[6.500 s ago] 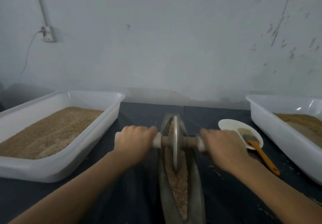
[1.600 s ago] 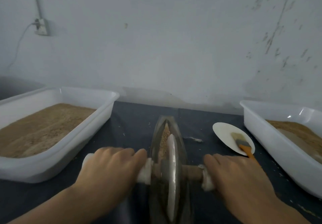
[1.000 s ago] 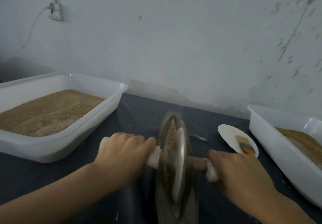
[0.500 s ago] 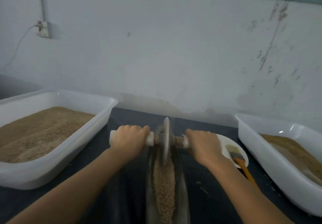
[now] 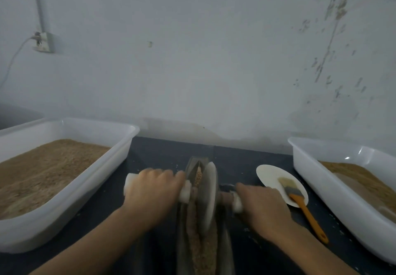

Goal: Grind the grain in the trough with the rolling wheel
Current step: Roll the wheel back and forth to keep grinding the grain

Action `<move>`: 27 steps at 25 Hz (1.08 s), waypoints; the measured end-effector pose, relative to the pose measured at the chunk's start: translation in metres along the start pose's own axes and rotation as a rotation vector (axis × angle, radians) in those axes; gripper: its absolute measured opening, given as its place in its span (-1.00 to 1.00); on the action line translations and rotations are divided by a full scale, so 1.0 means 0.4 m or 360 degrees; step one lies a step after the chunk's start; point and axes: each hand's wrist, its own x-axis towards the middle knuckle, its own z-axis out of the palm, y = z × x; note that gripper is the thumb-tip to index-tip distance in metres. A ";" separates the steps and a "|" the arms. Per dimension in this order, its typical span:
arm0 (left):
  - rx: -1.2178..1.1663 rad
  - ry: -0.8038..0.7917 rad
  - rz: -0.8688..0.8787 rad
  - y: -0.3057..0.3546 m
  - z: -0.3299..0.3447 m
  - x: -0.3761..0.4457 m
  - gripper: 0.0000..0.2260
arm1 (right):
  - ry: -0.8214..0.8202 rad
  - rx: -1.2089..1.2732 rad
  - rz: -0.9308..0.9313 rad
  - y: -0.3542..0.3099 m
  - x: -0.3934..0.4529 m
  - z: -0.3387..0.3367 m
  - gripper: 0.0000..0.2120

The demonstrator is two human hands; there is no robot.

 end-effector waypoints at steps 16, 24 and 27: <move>-0.0222 -0.0150 0.0001 -0.003 -0.014 -0.070 -0.67 | -0.0178 -0.0095 -0.0106 -0.030 -0.072 -0.059 -0.78; -0.0136 -0.0082 -0.0173 -0.020 0.038 0.035 -0.69 | 0.0168 -0.0177 -0.0090 -0.020 0.062 -0.043 -0.77; -0.0309 -0.0193 -0.0105 0.002 0.001 -0.076 -0.65 | 0.0016 -0.0049 -0.0223 -0.022 -0.078 -0.053 -0.78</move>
